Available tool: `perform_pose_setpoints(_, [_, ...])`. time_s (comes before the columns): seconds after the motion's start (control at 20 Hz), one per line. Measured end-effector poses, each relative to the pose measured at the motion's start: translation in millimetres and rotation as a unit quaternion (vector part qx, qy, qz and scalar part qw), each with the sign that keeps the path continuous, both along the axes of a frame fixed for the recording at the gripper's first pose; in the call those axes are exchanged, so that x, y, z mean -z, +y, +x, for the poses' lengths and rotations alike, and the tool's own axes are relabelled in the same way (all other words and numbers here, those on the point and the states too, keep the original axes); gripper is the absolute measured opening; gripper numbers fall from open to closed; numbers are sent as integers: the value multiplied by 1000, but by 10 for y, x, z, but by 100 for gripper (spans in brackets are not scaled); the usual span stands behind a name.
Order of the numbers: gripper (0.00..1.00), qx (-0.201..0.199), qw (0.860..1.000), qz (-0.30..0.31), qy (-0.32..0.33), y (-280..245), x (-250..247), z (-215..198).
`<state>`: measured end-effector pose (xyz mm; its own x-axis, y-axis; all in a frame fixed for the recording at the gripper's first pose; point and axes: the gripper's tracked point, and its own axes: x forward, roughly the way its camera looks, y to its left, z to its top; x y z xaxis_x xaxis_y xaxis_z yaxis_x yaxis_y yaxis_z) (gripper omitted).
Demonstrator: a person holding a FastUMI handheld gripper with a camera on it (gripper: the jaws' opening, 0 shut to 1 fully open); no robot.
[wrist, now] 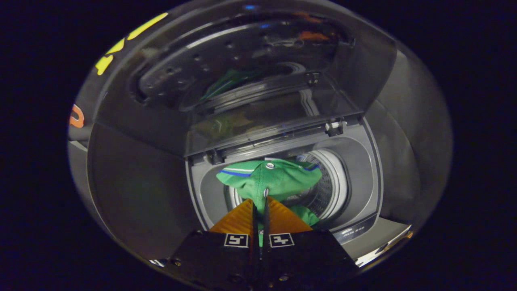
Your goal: Put the clothes into the washing machine and then close the washing machine lid.
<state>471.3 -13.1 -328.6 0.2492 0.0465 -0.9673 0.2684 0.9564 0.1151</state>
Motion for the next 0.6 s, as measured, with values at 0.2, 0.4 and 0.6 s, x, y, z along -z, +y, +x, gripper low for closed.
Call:
perform_pose_setpoints(0.2, [7, -22, 999, -27, -34, -101, 147, 184])
perform_pose_setpoints(0.4, [9, -21, 999, -16, -28, -30, 193, 43])
perform_pose_setpoints(0.6, [16, -21, 997, 18, -71, 73, 188, 32])
